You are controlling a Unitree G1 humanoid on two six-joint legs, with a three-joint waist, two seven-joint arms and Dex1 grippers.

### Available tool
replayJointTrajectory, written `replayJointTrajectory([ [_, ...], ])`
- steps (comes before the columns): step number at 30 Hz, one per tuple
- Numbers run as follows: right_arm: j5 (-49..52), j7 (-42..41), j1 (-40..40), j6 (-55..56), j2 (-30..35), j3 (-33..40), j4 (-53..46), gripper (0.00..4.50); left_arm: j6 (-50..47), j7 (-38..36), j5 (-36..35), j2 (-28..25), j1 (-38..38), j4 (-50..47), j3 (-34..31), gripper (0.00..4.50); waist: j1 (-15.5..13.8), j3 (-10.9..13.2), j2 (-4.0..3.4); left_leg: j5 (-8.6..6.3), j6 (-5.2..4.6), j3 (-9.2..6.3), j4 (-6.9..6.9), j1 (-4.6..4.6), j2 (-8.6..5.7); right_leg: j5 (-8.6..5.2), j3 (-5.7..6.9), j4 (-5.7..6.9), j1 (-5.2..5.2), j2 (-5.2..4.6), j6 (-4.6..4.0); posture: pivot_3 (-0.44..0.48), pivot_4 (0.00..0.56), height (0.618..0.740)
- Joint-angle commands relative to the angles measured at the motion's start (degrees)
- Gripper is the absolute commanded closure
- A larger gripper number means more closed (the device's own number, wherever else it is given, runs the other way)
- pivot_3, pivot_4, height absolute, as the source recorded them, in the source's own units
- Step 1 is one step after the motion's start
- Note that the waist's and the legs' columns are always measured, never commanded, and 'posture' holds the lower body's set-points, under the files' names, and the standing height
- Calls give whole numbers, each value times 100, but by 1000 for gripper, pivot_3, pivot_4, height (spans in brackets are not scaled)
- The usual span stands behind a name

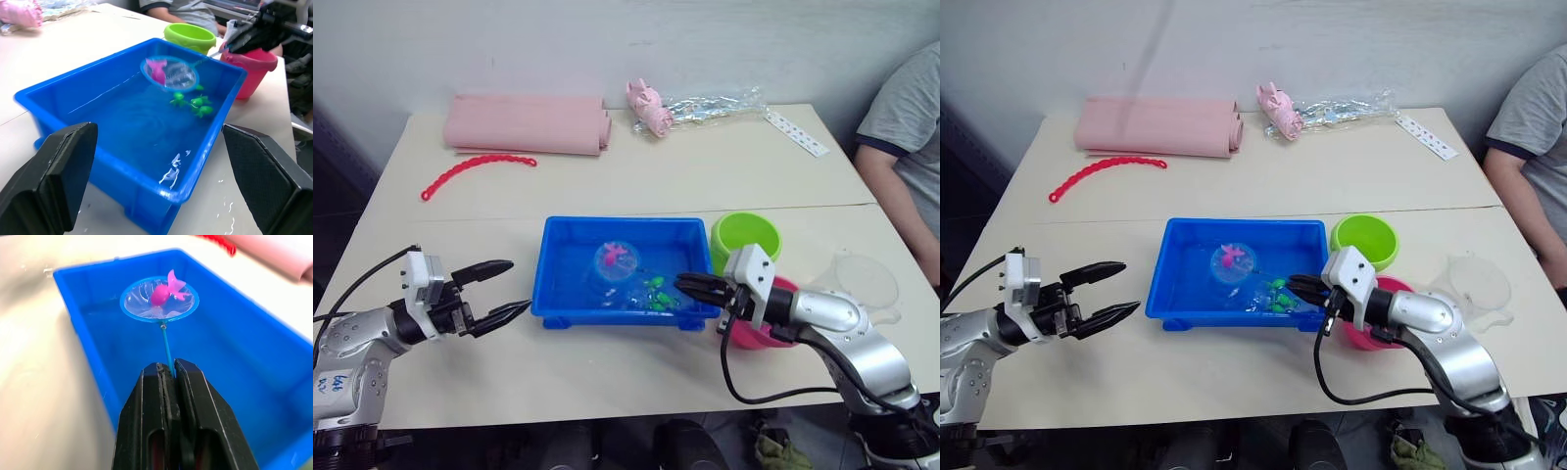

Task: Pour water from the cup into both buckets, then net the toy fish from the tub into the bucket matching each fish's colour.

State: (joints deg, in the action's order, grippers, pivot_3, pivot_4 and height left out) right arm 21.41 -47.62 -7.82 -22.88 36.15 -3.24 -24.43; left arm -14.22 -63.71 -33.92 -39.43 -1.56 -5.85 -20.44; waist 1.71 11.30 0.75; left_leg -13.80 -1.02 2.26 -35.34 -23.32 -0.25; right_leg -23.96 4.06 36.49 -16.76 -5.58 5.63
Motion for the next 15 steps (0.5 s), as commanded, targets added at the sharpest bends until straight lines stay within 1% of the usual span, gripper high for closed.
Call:
replayJointTrajectory([
  [1,-21,310,163,378,-251,261,-182,4500,4,33,-95,72,-183,-141,157,62,-20,0,0,1,2,0,0,2,0,0,0,2,0,0,0,0,150,740],
  [3,2,429,318,442,-393,341,-64,4500,-16,40,-110,130,-237,-166,241,62,-26,0,0,4,4,-3,1,2,0,0,3,2,2,1,0,0,150,740],
  [4,-136,310,418,682,-322,288,-3,4500,-9,15,-92,151,-268,-153,308,62,-26,0,0,4,4,-3,1,2,0,0,3,2,3,2,0,0,150,740],
  [7,-120,208,626,888,-324,282,-73,4500,137,-21,59,205,-538,37,529,62,-40,1,1,4,3,-2,1,2,-3,0,2,-2,6,1,0,0,150,740],
  [10,-19,204,859,917,-256,437,-308,4500,163,-27,53,230,-613,36,588,62,-48,0,1,5,2,-3,0,3,-3,0,2,-1,7,1,0,0,150,740],
  [15,420,280,1164,918,-276,943,-857,4500,204,-312,95,156,-817,376,743,62,-27,1,0,6,4,-3,1,4,0,0,3,-1,6,5,0,0,150,740],
])
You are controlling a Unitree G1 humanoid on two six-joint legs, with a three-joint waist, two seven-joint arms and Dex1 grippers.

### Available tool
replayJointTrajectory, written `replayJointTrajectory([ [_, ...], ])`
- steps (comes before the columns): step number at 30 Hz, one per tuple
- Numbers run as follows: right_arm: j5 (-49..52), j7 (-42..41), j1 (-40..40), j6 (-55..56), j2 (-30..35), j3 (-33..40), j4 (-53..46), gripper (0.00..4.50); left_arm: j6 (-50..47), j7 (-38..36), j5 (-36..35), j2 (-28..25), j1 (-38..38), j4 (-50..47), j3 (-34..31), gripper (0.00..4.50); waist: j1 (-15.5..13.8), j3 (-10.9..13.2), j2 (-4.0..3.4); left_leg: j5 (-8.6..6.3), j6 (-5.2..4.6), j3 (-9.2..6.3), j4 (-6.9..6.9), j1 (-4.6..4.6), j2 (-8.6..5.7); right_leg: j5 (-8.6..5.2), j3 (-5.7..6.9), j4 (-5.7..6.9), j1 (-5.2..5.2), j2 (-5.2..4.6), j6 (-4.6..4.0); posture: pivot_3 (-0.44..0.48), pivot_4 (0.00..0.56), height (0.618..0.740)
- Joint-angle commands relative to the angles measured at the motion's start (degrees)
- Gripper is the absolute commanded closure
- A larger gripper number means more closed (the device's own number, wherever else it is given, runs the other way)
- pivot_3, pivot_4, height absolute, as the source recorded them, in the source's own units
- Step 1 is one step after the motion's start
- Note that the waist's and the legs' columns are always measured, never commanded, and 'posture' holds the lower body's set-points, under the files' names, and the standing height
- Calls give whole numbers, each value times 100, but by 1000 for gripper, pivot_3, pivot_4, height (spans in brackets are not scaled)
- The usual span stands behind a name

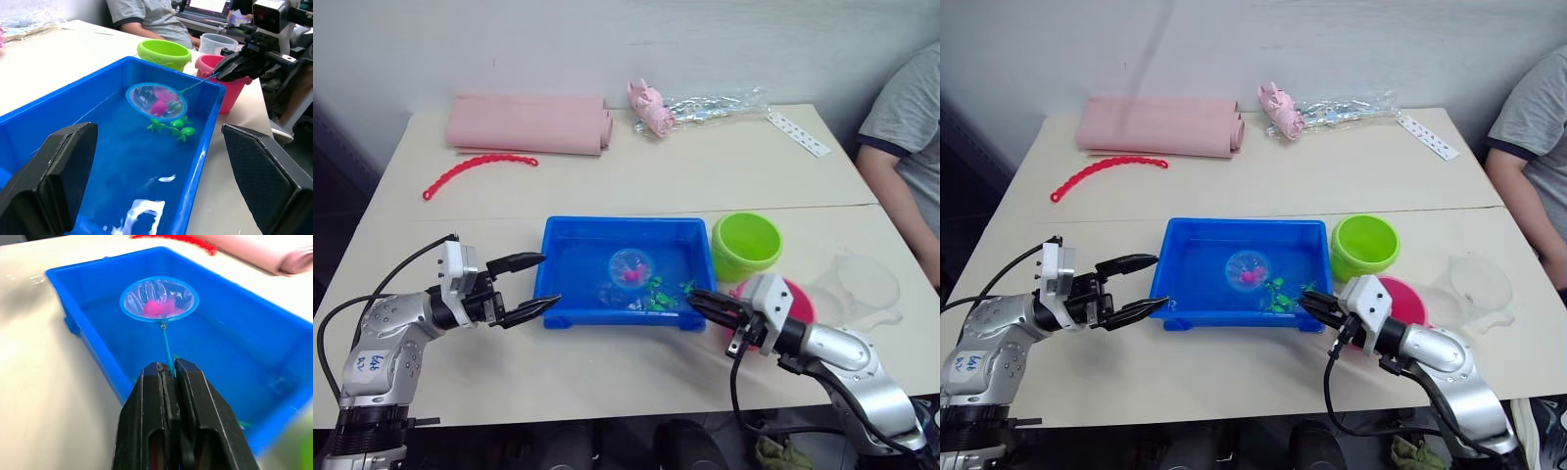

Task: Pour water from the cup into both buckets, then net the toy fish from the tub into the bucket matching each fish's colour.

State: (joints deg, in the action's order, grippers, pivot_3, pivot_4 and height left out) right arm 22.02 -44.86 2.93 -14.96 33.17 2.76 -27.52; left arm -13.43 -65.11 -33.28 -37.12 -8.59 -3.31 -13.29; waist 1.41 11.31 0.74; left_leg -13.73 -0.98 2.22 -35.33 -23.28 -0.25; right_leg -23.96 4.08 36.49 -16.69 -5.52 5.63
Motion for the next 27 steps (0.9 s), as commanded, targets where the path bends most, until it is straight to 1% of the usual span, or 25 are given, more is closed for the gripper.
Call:
replayJointTrajectory([
  [1,503,-17,159,75,37,451,-682,4500,126,-211,32,-80,-157,177,54,62,-3,0,0,0,0,0,0,1,0,0,0,0,0,0,0,0,150,740],
  [4,583,-69,409,18,248,796,-970,4500,123,-452,9,-124,-217,244,163,62,-14,0,0,0,0,-2,0,0,0,0,0,-1,1,0,0,0,150,740],
  [6,808,11,657,-178,457,1347,-1359,4500,118,-675,7,-122,-431,372,299,62,-20,2,-3,-1,-1,-1,0,0,-1,0,-1,-7,5,-1,0,0,150,740],
  [8,1133,62,964,-397,607,1898,-1708,4500,101,-769,18,-50,-683,468,447,62,-96,3,-6,-1,-2,0,0,0,-3,0,-1,-8,5,-1,0,0,150,740],
  [12,1585,83,1818,-644,694,3059,-2230,4500,23,-823,-4,198,-1027,388,765,62,-193,3,-5,0,-2,-4,-1,1,-3,0,1,-9,10,0,0,0,150,740],
  [14,1761,28,2337,-701,621,3718,-2390,4500,-11,-887,-27,307,-1155,333,921,62,-227,2,-2,-1,-4,-2,-1,0,-4,1,0,-13,12,0,1,0,150,740],
  [16,1689,-204,2946,-590,515,4301,-2452,4500,31,-982,22,409,-1302,336,1105,62,-262,1,-3,0,-5,-1,-1,-1,-4,1,1,-17,13,2,2,0,150,740],
  [19,1772,-285,3485,-467,319,4925,-2464,4500,111,-1083,135,525,-1500,405,1338,62,-264,1,-3,1,-6,2,-1,1,-4,1,-1,-17,14,6,2,0,150,740],
  [20,1831,-265,3541,-455,284,5014,-2464,4500,108,-1085,142,547,-1530,423,1361,62,-257,1,-3,2,-6,4,-1,1,-4,1,-2,-17,14,6,2,0,150,740],
  [23,1525,-446,4172,-141,-200,5347,-2443,4500,114,-986,203,936,-1801,563,1632,62,-267,-1,-7,5,-7,4,0,5,-4,1,-6,-12,14,6,2,0,150,740],
  [25,1334,-424,4409,37,-463,5413,-2324,4500,83,-933,229,1127,-1922,570,1746,62,-283,-1,-11,5,-7,3,0,5,-4,1,-6,-11,14,6,2,0,150,740],
  [27,987,-536,4580,517,-725,5362,-2120,4500,80,-860,276,1286,-2006,571,1811,62,-278,-1,-9,4,-7,3,2,4,-6,1,-8,-17,15,5,2,0,150,740],
])
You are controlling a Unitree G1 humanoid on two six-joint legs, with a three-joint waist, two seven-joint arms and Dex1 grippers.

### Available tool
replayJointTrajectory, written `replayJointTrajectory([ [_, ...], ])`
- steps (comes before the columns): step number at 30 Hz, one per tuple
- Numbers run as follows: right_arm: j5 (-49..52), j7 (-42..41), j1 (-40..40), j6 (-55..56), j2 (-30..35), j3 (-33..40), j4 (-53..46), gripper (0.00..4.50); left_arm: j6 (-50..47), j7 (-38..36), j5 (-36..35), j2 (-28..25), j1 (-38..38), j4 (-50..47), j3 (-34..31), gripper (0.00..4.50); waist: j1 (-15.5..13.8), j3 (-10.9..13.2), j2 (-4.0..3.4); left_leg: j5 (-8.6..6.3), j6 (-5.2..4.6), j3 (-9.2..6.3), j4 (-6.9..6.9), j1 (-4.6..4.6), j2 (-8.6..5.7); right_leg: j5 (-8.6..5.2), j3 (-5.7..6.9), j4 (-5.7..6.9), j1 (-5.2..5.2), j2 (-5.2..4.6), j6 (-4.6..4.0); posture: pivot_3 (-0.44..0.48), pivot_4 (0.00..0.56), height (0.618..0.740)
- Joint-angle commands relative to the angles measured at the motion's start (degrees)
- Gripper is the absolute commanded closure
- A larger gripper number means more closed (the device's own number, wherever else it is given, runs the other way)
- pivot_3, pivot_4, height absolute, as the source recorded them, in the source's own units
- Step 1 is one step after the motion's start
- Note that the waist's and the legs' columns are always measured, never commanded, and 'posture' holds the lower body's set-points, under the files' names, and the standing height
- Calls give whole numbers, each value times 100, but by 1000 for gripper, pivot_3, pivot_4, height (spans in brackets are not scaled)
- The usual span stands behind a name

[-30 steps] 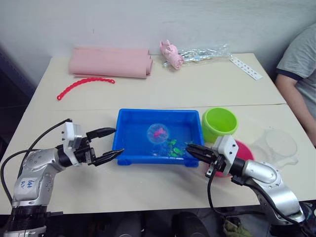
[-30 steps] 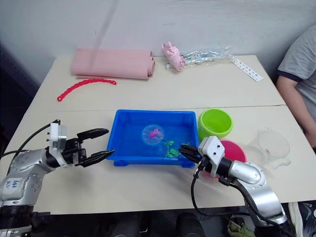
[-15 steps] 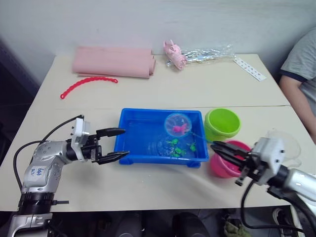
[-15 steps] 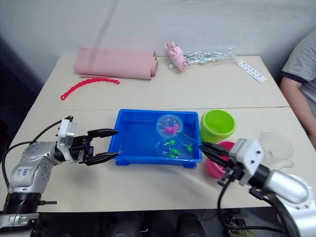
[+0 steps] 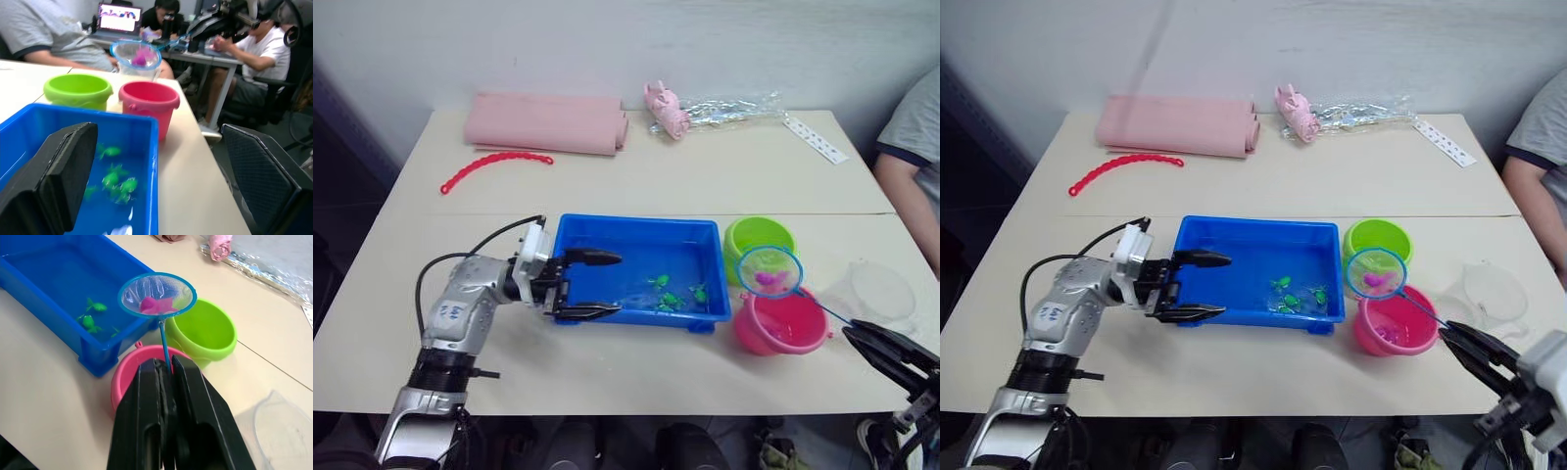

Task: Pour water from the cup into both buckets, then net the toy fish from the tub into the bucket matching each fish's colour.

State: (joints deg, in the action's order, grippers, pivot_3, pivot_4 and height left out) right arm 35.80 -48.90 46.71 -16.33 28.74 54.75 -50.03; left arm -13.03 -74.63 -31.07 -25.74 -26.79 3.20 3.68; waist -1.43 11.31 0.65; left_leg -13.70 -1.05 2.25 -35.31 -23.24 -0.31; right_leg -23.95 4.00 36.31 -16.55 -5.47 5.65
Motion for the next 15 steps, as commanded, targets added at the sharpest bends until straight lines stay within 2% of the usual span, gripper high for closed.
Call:
replayJointTrajectory([
  [1,-633,-167,255,901,-348,142,220,4500,-6,142,52,204,-224,-73,124,62,13,0,0,0,0,1,0,-2,-1,0,-3,-4,0,0,0,0,150,740],
  [8,-1891,186,468,1777,-811,-196,528,4500,-1,9,43,175,-437,257,10,62,27,-5,-10,3,11,4,10,5,2,0,-9,-4,-3,5,-1,0,150,740],
  [15,-3714,837,269,3080,-773,-340,988,4500,151,20,112,296,-524,345,61,62,8,-5,-10,2,12,4,11,3,0,0,-13,-13,-2,5,-1,0,150,740],
])
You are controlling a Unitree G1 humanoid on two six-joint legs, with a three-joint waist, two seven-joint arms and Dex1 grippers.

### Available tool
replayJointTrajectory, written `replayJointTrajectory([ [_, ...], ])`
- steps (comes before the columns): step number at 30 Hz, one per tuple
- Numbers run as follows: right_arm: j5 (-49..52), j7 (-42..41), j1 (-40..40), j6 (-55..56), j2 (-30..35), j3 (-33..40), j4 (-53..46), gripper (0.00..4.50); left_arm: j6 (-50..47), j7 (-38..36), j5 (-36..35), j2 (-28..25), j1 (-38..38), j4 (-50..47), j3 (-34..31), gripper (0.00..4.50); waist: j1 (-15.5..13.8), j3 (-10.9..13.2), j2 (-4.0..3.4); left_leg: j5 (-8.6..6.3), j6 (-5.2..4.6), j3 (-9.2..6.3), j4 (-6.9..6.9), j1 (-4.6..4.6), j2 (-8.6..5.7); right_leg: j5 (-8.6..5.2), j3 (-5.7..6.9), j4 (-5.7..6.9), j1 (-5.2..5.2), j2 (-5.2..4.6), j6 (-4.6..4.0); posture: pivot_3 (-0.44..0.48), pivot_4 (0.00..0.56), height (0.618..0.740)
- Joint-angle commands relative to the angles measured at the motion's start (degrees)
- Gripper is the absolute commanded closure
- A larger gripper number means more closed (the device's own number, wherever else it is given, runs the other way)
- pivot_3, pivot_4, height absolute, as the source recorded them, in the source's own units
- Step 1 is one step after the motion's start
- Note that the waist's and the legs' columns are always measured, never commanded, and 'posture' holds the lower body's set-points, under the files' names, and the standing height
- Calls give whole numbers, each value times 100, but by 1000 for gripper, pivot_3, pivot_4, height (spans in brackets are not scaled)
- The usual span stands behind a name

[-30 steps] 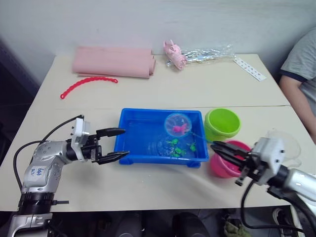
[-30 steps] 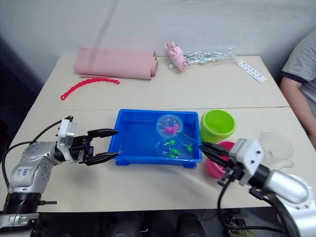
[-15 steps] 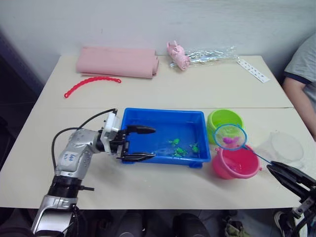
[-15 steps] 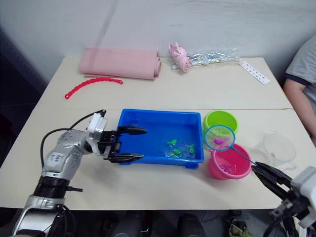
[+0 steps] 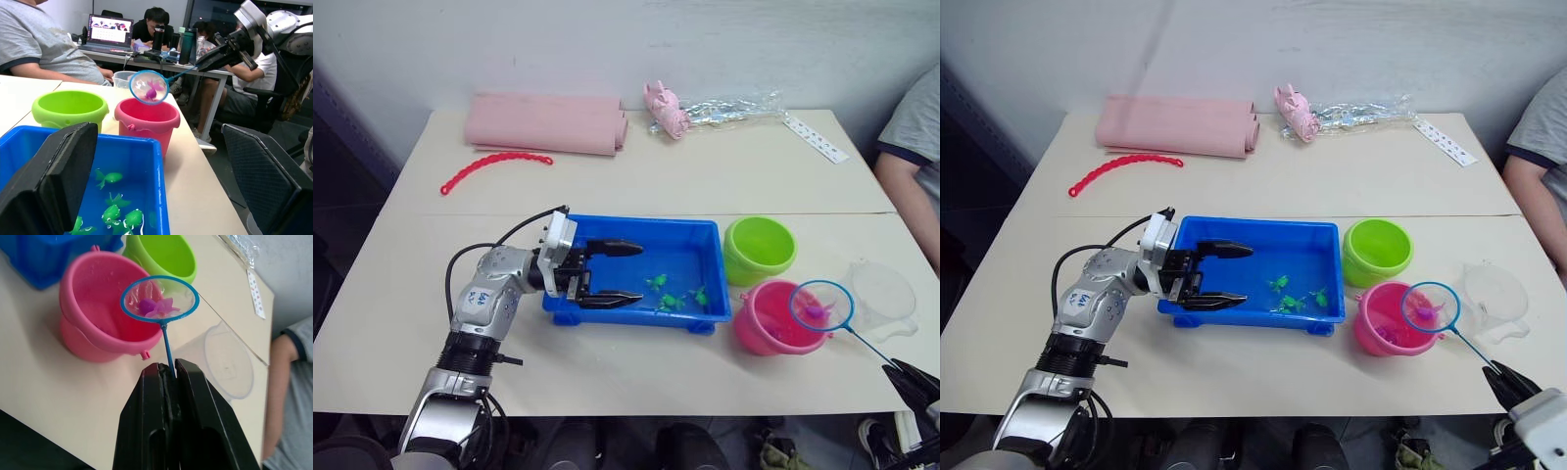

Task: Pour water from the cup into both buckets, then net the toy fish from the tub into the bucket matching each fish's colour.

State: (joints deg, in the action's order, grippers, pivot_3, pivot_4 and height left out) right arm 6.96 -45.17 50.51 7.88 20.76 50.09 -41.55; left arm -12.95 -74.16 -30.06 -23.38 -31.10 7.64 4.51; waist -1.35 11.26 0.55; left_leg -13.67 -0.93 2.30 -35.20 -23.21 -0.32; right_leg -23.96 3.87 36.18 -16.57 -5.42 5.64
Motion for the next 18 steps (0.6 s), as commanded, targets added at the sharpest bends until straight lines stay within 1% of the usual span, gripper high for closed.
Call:
replayJointTrajectory([
  [1,-1040,516,-104,892,42,109,176,4500,158,-27,24,68,-88,-98,-14,62,-1,0,0,0,0,0,0,0,0,0,0,0,0,0,0,0,150,740],
  [3,-1549,646,-57,1434,132,125,276,4500,193,-43,51,76,-86,-78,-3,62,2,-1,-2,1,3,0,0,1,0,0,0,0,0,2,0,0,150,740],
  [10,-3077,1564,-122,3312,148,434,320,4500,209,-54,76,153,13,-145,44,62,0,-1,-2,2,4,0,1,1,0,0,0,1,0,4,0,0,150,740],
  [14,-3633,2105,-151,3824,-73,711,355,4500,189,-47,52,190,107,-215,72,62,0,-1,-2,3,6,0,1,1,0,0,-2,1,0,4,0,0,150,740],
  [17,-3781,2347,-94,4005,-149,743,422,4500,202,-64,47,213,121,-213,63,62,2,-1,-2,4,7,0,0,2,0,0,-2,2,1,4,0,0,150,740],
  [18,-3692,2385,-68,3969,-166,709,468,4500,213,-78,42,210,115,-193,47,62,7,-1,-2,5,7,0,1,2,0,0,-3,2,1,4,0,0,150,740],
])
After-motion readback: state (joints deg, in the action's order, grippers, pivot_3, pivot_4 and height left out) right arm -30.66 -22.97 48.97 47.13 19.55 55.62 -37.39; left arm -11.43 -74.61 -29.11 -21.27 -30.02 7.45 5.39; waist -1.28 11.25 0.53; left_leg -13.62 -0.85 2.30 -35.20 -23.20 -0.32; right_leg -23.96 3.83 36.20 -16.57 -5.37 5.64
